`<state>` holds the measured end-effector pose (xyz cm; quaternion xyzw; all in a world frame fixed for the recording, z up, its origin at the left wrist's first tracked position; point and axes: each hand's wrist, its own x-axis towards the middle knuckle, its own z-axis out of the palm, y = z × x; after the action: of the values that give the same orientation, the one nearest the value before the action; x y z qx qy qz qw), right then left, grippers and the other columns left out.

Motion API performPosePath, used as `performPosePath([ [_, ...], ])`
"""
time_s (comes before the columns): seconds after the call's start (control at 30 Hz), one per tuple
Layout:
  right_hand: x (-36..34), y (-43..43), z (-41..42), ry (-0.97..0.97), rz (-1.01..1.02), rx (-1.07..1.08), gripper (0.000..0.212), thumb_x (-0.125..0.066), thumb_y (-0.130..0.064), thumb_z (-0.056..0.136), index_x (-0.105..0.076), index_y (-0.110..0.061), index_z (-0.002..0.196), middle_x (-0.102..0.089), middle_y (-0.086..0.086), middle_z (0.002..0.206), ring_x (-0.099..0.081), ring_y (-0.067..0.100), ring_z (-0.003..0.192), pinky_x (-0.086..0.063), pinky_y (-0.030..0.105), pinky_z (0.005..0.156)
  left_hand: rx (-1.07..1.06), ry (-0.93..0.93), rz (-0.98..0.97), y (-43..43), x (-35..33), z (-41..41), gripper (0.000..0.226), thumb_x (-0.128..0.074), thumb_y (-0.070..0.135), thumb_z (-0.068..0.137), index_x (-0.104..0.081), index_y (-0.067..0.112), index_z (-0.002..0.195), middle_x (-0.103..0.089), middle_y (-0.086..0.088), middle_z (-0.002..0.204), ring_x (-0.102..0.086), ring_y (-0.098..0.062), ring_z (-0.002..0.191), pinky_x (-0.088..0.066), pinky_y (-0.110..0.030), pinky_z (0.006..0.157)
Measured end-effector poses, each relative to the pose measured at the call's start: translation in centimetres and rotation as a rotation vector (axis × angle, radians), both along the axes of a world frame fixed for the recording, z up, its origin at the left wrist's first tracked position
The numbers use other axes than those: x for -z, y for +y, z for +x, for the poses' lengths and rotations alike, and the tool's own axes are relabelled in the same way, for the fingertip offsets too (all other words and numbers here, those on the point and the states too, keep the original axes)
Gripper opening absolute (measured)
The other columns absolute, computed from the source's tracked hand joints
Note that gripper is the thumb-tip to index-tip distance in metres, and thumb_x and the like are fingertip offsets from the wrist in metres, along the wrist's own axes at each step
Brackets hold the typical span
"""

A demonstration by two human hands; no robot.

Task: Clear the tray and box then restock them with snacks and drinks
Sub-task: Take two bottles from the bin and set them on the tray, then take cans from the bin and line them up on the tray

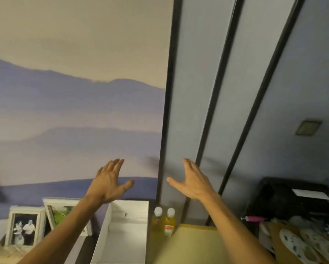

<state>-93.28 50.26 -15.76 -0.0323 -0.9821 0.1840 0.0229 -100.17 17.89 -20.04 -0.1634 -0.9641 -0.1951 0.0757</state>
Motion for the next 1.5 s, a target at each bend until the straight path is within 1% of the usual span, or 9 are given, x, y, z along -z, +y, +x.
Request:
performPosePath([
  [0.2, -3.5, -7.3, 2.1, 0.108, -0.004, -0.162, 0.115, -0.056, -0.083, 0.089, -0.011, -0.014, 0.17, -0.014, 0.005, 0.178, -0.021, 0.024, 0.161, -0.029, 0.043, 0.125, -0.28, 0.11, 0.015, -8.5, -3.6, 8.9, 0.108, -0.027, 0.094, 0.084, -0.026, 0.022, 0.164, -0.033, -0.006, 0.169, -0.029, -0.028, 0.156, -0.026, -0.056, 0.125],
  [0.33, -3.9, -14.8, 4.1, 0.113, -0.029, -0.299, 0.117, -0.054, -0.085, 0.088, -0.011, -0.014, 0.17, -0.011, 0.005, 0.178, -0.02, 0.025, 0.162, -0.028, 0.043, 0.125, -0.426, 0.127, 0.001, -14.9, -5.4, 16.5, 0.101, -0.035, 0.089, 0.087, -0.024, 0.025, 0.165, -0.029, -0.005, 0.17, -0.029, -0.029, 0.155, -0.023, -0.058, 0.125],
  [0.53, -4.0, -28.7, 8.6, 0.058, -0.06, -0.55, 0.114, -0.056, -0.079, 0.092, -0.007, -0.013, 0.17, -0.008, 0.006, 0.179, -0.018, 0.026, 0.162, -0.025, 0.043, 0.126, -0.66, 0.117, 0.003, -26.1, -6.1, 27.5, 0.105, -0.033, 0.094, 0.083, -0.033, 0.023, 0.16, -0.037, -0.006, 0.166, -0.04, -0.029, 0.149, -0.032, -0.055, 0.122],
  [0.77, -3.3, -46.9, 13.3, 0.013, -0.05, -0.788, 0.117, -0.056, -0.083, 0.088, -0.008, -0.016, 0.17, -0.016, 0.01, 0.177, -0.025, 0.031, 0.16, -0.033, 0.049, 0.125, -0.915, 0.054, 0.025, -39.1, -4.8, 38.6, 0.107, -0.028, 0.098, 0.081, -0.032, 0.028, 0.161, -0.032, -0.004, 0.169, -0.036, -0.029, 0.152, -0.033, -0.058, 0.121],
  [0.93, -1.9, -59.6, 17.1, -0.038, -0.029, -0.947, 0.113, -0.059, -0.08, 0.09, -0.009, -0.019, 0.17, -0.016, 0.005, 0.177, -0.03, 0.031, 0.158, -0.038, 0.049, 0.118, -1.05, 0.001, 0.025, -48.8, -2.6, 45.1, 0.101, -0.034, 0.095, 0.082, -0.035, 0.03, 0.158, -0.043, -0.006, 0.162, -0.048, -0.031, 0.141, -0.044, -0.056, 0.113],
  [1.07, 0.4, -68.0, 19.7, -0.044, -0.006, -1.059, 0.11, -0.058, -0.083, 0.087, -0.016, -0.021, 0.167, -0.026, 0.006, 0.173, -0.038, 0.033, 0.153, -0.044, 0.051, 0.114, -1.15, -0.08, 0.072, -54.9, 0.0, 48.5, 0.11, -0.033, 0.098, 0.078, -0.037, 0.024, 0.159, -0.042, -0.007, 0.163, -0.05, -0.032, 0.14, -0.045, -0.056, 0.113],
  [1.23, 3.7, -75.8, 20.6, -0.165, 0.075, -1.165, 0.116, -0.061, -0.084, 0.085, -0.011, -0.023, 0.17, -0.018, 0.006, 0.177, -0.03, 0.034, 0.157, -0.038, 0.056, 0.118, -1.223, -0.155, 0.15, -58.8, 4.0, 50.3, 0.104, -0.039, 0.093, 0.083, -0.037, 0.022, 0.159, -0.043, -0.009, 0.161, -0.053, -0.032, 0.137, -0.048, -0.054, 0.11],
  [1.4, 6.3, -83.3, 18.6, -0.258, 0.153, -1.357, 0.104, -0.07, -0.076, 0.086, -0.025, -0.026, 0.165, -0.034, 0.001, 0.17, -0.042, 0.027, 0.15, -0.041, 0.047, 0.116, -1.348, -0.186, 0.251, -60.8, 8.3, 49.9, 0.094, -0.046, 0.088, 0.086, -0.042, 0.025, 0.155, -0.051, -0.006, 0.154, -0.058, -0.026, 0.129, -0.05, -0.046, 0.104],
  [1.5, 8.7, -88.2, 17.0, -0.263, 0.238, -1.46, 0.114, -0.063, -0.091, 0.076, -0.028, -0.029, 0.165, -0.036, -0.003, 0.168, -0.044, 0.025, 0.148, -0.044, 0.049, 0.117, -1.455, -0.235, 0.337, -62.2, 12.0, 49.1, 0.1, -0.046, 0.091, 0.083, -0.044, 0.021, 0.155, -0.053, -0.007, 0.151, -0.058, -0.025, 0.128, -0.051, -0.042, 0.104],
])
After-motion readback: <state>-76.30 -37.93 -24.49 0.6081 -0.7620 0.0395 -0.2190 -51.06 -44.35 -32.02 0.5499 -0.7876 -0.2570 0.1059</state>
